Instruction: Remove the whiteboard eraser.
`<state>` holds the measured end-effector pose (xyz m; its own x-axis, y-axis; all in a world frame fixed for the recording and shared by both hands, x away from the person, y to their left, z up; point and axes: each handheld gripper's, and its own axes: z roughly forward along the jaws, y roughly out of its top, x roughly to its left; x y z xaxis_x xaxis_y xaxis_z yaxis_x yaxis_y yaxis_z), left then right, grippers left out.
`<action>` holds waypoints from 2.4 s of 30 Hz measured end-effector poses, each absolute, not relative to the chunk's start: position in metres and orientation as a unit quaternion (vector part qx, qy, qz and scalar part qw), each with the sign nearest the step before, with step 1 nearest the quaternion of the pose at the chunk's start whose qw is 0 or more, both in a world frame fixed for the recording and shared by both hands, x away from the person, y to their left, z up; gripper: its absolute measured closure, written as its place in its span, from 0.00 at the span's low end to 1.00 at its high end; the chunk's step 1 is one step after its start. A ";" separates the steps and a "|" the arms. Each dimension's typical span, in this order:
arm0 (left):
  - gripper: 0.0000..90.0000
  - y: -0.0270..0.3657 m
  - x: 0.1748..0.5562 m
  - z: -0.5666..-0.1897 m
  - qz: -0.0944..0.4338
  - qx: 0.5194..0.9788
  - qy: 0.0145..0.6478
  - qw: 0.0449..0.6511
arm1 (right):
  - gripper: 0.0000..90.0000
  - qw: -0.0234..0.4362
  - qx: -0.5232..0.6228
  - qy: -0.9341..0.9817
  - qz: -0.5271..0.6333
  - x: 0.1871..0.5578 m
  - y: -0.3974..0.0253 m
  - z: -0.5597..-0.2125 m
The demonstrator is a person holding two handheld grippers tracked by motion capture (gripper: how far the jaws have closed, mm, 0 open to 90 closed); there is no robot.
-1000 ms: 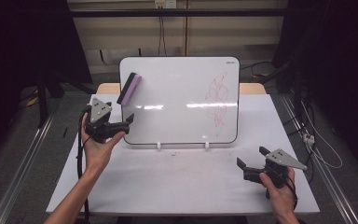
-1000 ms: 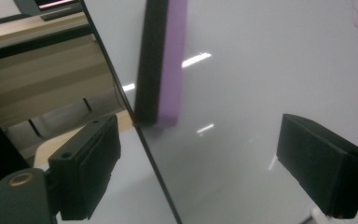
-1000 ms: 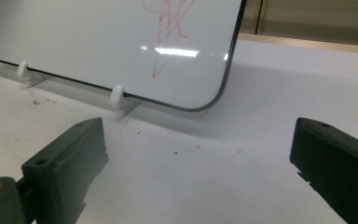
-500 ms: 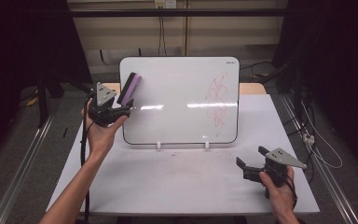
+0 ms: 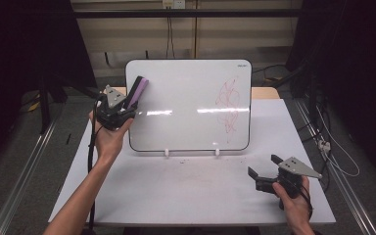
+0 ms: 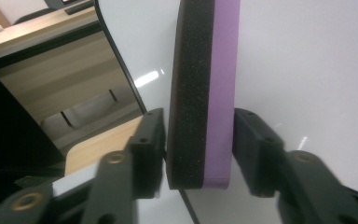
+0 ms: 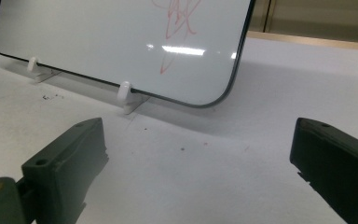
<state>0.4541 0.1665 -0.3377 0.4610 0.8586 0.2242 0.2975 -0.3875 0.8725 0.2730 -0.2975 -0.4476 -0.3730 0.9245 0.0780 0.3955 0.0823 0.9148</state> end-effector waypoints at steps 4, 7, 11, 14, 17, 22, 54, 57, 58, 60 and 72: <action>0.67 0.165 0.454 -0.338 0.351 0.758 0.380 0.398 | 0.04 0.279 0.485 0.681 0.472 0.274 -0.297 -0.448; 0.69 0.163 0.453 -0.338 0.357 0.758 0.380 0.392 | 0.04 0.277 0.486 0.682 0.471 0.275 -0.296 -0.447; 0.70 0.162 0.452 -0.338 0.363 0.760 0.377 0.385 | 0.04 0.277 0.482 0.685 0.470 0.275 -0.293 -0.447; 0.71 0.162 0.452 -0.338 0.362 0.760 0.376 0.387 | 0.04 0.278 0.482 0.685 0.470 0.275 -0.293 -0.447; 0.71 0.163 0.452 -0.338 0.359 0.759 0.379 0.390 | 0.04 0.277 0.483 0.685 0.470 0.276 -0.294 -0.447; 0.71 0.162 0.451 -0.338 0.359 0.757 0.380 0.392 | 0.04 0.275 0.482 0.686 0.470 0.276 -0.294 -0.447; 0.71 0.167 0.418 -0.333 0.326 0.736 0.371 0.463 | 0.04 0.267 0.483 0.681 0.482 0.274 -0.289 -0.448; 0.71 0.167 0.415 -0.334 0.321 0.737 0.368 0.468 | 0.04 0.267 0.483 0.681 0.483 0.274 -0.289 -0.448; 0.71 0.167 0.414 -0.334 0.321 0.736 0.367 0.469 | 0.04 0.267 0.483 0.681 0.483 0.274 -0.289 -0.448; 0.71 0.167 0.412 -0.335 0.315 0.734 0.367 0.476 | 0.04 0.263 0.482 0.680 0.487 0.274 -0.289 -0.448; 0.71 0.156 0.400 -0.338 0.291 0.736 0.350 0.501 | 0.06 0.271 0.474 0.669 0.504 0.273 -0.284 -0.445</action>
<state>0.3999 0.1558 -0.3378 0.5846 0.8076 0.0777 0.2235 -0.2524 0.9415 0.2732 -0.2840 -0.4448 -0.4037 0.9077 0.1143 0.3605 0.0430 0.9318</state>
